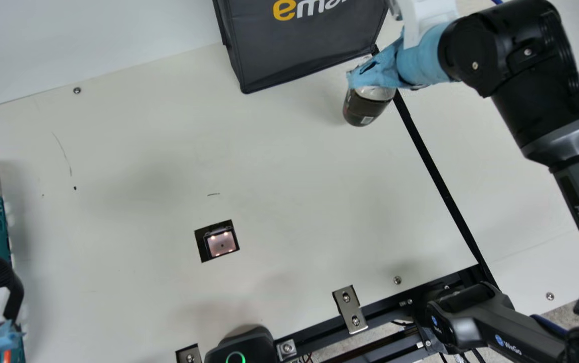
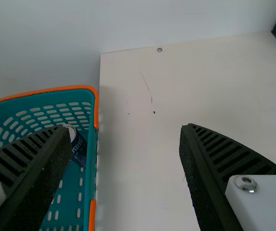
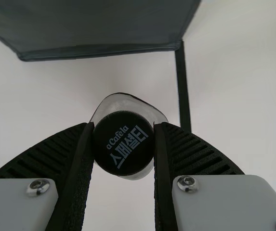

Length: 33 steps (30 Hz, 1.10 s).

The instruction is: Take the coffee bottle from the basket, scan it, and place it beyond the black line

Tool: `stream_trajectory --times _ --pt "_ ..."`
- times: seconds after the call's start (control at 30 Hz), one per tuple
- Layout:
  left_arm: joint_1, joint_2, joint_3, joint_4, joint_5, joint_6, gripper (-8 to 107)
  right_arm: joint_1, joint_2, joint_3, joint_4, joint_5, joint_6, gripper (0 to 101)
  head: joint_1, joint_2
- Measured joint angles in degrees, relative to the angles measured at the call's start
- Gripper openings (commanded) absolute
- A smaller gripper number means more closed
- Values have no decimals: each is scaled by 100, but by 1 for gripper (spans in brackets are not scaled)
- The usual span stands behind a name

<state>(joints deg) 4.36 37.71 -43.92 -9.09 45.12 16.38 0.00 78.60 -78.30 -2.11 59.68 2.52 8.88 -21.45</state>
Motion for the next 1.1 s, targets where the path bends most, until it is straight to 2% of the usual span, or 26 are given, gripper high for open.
stream_trajectory --times 0.63,1.1 --pt "0 0 0 0 0 0 90 -1458 519 -400 291 -73 -414 0 0 0" --pt "0 0 0 0 0 0 90 -2317 866 -525 392 -181 -650 0 0 0"
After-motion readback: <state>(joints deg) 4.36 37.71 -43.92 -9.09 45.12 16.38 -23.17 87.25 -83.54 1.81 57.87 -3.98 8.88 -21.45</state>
